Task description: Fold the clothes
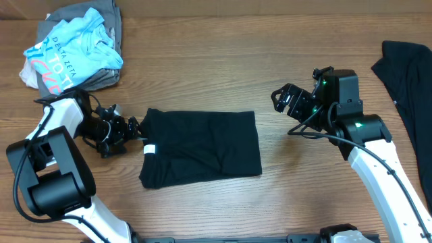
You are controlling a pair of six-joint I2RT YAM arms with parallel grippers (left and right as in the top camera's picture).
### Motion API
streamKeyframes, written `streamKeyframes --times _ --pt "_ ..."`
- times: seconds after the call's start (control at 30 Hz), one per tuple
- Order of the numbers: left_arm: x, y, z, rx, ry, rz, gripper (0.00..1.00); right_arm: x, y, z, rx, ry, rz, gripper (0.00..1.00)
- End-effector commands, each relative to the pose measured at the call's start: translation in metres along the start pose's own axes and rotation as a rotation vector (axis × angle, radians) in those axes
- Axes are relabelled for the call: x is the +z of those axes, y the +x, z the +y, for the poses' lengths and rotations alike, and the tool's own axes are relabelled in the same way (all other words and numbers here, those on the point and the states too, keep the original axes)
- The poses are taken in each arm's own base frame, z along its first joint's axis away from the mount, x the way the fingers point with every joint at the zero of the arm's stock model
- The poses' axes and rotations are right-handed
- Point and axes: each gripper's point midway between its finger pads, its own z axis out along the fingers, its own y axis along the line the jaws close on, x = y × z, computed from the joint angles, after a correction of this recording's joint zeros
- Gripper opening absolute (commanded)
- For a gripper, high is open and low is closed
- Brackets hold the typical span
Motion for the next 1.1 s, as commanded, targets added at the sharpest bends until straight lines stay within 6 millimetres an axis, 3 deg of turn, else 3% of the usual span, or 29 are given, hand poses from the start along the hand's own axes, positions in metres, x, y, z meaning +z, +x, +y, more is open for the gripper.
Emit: streamKeyframes --times 0.0,0.2,0.57,0.7,0.83,0.93,1.07 --pt "0.061 0.03 0.004 0.022 -0.005 0.19 0.91 -0.004 -0.004 0.004 -0.012 -0.015 -0.018 1.0" --pt "0.077 0.029 -0.009 0.05 -0.081 0.196 0.94 -0.004 -0.004 0.004 -0.012 -0.015 -0.019 1.0" --pt "0.086 0.031 -0.015 0.064 -0.134 0.198 0.83 -0.004 -0.004 0.004 -0.038 -0.015 -0.019 1.0" --pt "0.089 0.031 -0.019 0.083 -0.138 0.197 0.64 -0.004 -0.004 0.004 -0.038 -0.015 -0.019 1.0" --pt "0.09 0.026 -0.02 0.076 -0.141 0.176 0.26 -0.004 -0.004 0.004 -0.038 -0.015 -0.019 1.0" --pt "0.09 0.023 -0.017 0.045 -0.159 0.163 0.04 -0.004 -0.005 0.003 -0.038 -0.012 -0.02 1.0" --pt "0.085 0.02 0.001 -0.027 -0.255 0.142 0.04 -0.004 -0.005 0.003 -0.039 -0.012 -0.021 1.0"
